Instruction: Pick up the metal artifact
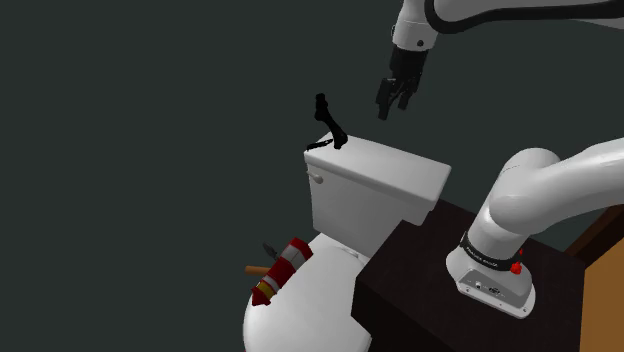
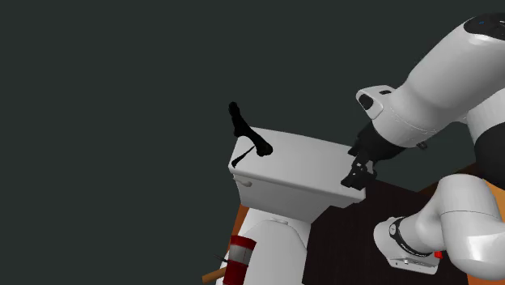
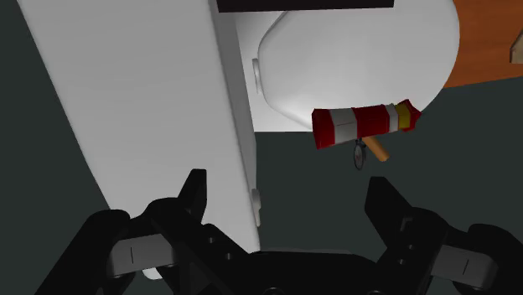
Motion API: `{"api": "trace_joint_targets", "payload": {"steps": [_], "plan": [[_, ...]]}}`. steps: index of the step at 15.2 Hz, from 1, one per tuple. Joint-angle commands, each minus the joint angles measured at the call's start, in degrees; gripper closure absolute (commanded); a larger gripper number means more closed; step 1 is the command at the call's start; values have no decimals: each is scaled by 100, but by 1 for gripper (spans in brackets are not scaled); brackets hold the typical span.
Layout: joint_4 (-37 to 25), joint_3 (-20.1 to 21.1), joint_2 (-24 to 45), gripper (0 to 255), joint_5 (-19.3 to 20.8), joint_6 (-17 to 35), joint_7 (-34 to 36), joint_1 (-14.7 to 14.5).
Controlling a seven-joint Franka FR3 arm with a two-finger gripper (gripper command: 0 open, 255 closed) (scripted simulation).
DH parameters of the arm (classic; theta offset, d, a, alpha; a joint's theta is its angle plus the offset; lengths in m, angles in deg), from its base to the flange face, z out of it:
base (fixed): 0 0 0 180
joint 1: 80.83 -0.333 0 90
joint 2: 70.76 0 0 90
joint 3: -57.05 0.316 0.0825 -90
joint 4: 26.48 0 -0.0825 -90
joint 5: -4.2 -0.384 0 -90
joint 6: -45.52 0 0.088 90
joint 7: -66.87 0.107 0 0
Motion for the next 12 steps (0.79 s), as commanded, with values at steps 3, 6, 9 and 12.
{"api": "trace_joint_targets", "payload": {"steps": [3,6,9,12], "plan": [[87,-57,253,0,78,452,-95,44],[153,-144,688,0,186,1122,-227,107],[139,-232,1181,0,280,1773,-350,167],[45,-319,1719,0,357,2392,-465,220]]}}
